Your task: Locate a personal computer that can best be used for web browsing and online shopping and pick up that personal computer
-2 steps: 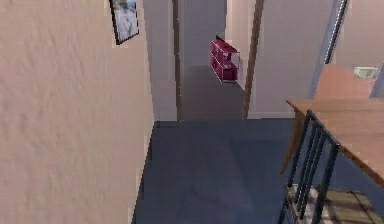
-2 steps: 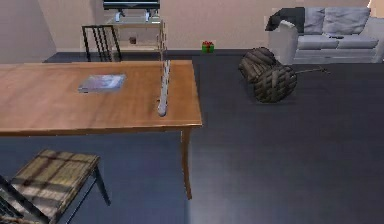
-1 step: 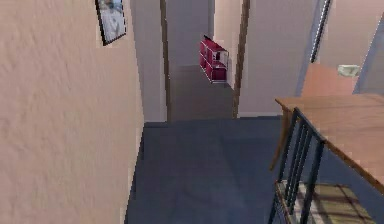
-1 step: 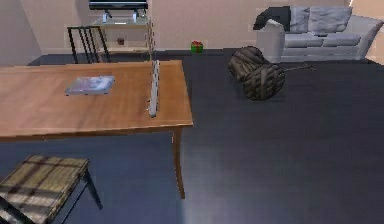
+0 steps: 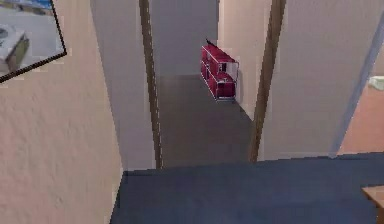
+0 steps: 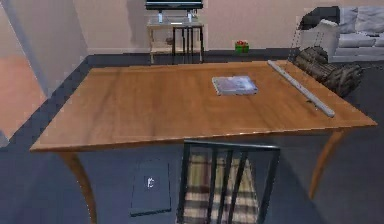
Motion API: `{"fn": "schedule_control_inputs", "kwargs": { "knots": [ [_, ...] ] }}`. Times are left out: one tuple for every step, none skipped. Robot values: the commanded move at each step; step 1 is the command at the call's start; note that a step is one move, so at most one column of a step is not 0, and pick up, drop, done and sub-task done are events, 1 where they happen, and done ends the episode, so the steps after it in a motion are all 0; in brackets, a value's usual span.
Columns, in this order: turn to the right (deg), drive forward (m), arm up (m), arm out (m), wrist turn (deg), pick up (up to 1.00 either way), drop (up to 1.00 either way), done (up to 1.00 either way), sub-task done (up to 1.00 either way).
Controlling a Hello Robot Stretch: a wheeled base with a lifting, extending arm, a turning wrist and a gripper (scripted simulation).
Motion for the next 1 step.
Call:
{"fn": "schedule_control_inputs", "kwargs": {
  "knots": [
    [3.0, 0.0, 0.0, 0.0, 0.0, 0.0, 0.0, 0.0, 0.0]
  ]
}}
